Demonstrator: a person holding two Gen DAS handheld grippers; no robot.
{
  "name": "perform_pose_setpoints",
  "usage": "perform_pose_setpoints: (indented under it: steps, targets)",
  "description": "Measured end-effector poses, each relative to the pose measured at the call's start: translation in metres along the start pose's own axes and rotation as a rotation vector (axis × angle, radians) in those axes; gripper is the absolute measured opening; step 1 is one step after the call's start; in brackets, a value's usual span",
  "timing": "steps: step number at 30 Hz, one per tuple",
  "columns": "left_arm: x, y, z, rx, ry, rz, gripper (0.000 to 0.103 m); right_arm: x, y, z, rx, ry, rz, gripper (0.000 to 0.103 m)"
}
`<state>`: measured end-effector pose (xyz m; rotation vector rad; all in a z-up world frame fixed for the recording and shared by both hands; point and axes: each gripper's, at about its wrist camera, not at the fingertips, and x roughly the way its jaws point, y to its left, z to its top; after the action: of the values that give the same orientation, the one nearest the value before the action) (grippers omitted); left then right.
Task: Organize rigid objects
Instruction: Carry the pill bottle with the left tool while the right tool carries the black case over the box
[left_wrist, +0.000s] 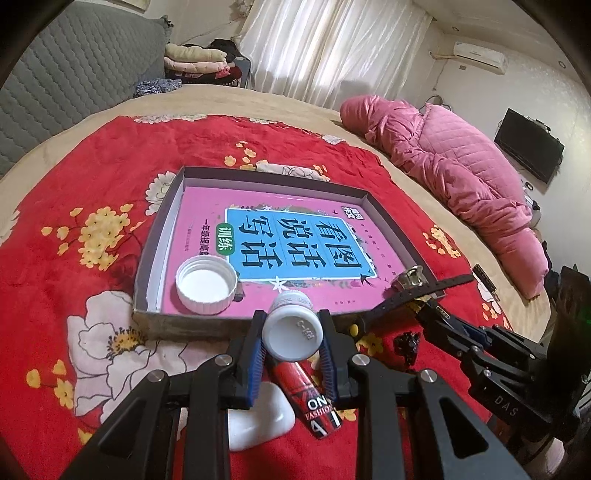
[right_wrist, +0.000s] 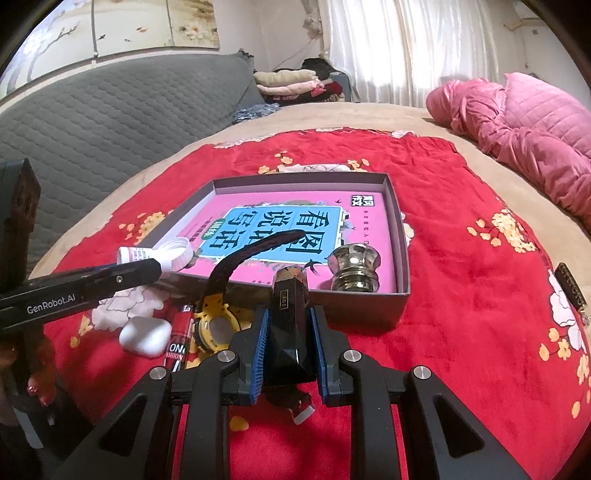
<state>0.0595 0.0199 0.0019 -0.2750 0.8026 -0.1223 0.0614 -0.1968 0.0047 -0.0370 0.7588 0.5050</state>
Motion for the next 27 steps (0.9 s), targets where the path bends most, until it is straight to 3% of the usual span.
perform_pose_setpoints:
  steps: [27]
  targets:
    - [0.030,-0.004,0.024,0.022,-0.036,0.022,0.027,0.033,0.008,0.021,-0.028,-0.005,-0.014,0.023]
